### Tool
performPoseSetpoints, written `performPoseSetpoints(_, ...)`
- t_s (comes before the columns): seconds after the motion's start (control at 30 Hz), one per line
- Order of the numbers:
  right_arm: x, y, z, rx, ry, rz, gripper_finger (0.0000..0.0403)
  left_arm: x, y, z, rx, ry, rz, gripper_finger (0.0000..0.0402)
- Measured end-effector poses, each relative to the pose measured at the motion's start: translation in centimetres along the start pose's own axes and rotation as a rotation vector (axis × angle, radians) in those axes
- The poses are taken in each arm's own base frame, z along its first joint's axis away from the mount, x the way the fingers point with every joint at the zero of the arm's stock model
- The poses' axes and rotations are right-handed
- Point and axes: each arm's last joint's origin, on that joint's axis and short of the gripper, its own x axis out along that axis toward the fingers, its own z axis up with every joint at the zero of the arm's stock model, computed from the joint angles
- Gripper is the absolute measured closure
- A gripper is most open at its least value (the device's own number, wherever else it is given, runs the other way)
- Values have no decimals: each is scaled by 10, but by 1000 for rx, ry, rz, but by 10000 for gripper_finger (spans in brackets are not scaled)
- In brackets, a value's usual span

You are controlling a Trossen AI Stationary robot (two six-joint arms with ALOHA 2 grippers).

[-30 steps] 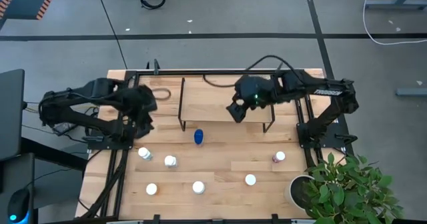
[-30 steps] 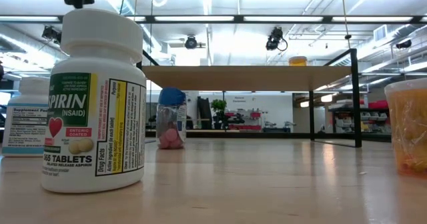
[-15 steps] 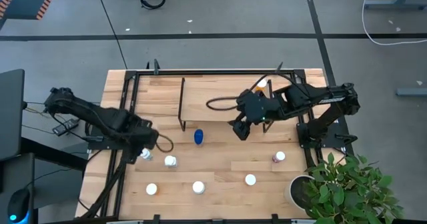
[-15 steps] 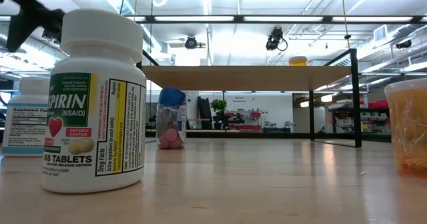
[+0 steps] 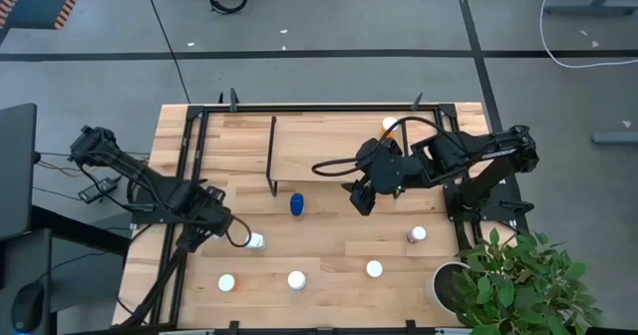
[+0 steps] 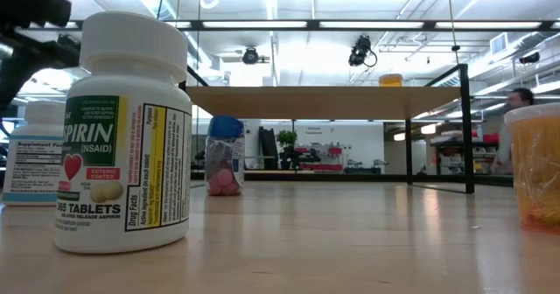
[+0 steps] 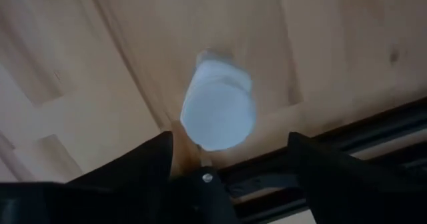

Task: Pick and place medicine bottles onto shelf by color
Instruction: Put the left white blue pill bottle on the shelf

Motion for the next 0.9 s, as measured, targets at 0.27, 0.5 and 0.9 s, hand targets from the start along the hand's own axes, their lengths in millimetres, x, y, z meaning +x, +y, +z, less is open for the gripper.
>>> performPoseSetpoints(0.27, 0, 0, 0, 16, 0, -1, 79, 11, 0, 1, -29, -36, 33, 73)
performPoseSetpoints(0.5, 0, -1, 0, 18, -4, -5, 79, 11, 0, 2, -58, -40, 34, 81)
performPoseSetpoints(0.9, 0, -1, 1, 37, -4, -4, 79, 11, -1, 4, -218, -64, 15, 127)
